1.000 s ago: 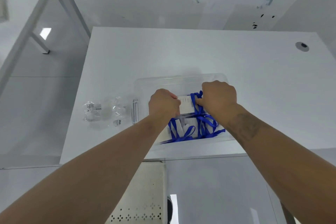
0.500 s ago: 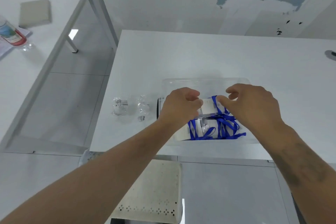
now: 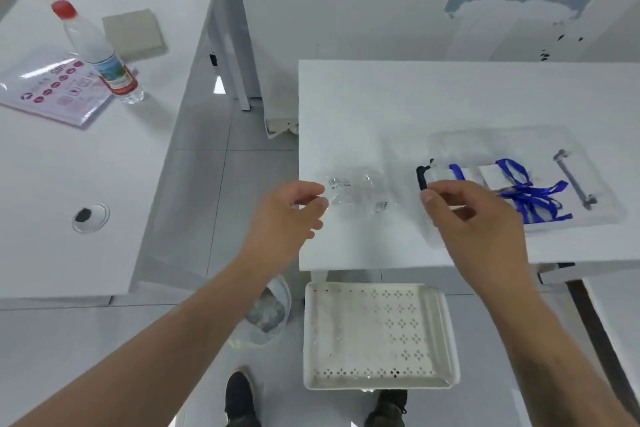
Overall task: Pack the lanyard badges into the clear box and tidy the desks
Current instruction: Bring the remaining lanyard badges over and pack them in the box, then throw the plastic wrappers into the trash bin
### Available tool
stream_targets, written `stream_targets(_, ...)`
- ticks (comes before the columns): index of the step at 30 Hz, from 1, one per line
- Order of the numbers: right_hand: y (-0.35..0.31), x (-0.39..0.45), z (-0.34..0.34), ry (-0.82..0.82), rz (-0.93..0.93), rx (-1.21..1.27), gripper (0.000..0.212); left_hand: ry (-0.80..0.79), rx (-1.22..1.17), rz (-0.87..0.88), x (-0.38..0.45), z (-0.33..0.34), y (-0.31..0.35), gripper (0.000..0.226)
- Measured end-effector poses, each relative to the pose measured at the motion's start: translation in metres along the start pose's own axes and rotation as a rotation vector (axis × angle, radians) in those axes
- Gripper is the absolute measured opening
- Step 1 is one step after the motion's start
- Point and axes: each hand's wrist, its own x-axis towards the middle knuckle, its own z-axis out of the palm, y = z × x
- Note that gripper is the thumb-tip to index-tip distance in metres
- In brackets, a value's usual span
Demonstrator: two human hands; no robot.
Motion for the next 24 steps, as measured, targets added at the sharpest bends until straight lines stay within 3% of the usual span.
stream_targets(4, -0.014, -0.037, 0.049, 0.019, 0.091, -0.017, 0.011, -0.019, 0.082, -0.008, 0.002, -0.063, -0.02, 0.013)
stream_targets(9, -0.015, -0.05, 0.074, 0.02, 0.152, -0.109, 0.016, -0.04, 0.102, -0.053, 0.019, -0.077, -0.038, 0.015)
stream_targets(13, -0.007, -0.035, 0.09, 0.033, 0.128, -0.176, 0.026, -0.068, 0.124, -0.089, 0.043, -0.06, -0.048, 0.017)
stream_targets(18, 0.02, 0.008, 0.121, 0.008, 0.065, -0.209, 0.038, -0.07, 0.233, -0.127, 0.09, -0.02, -0.055, 0.041)
stream_targets(24, 0.053, 0.068, 0.154, -0.118, 0.028, -0.614, 0.057, -0.048, 0.481, -0.07, 0.148, 0.03, -0.065, 0.07)
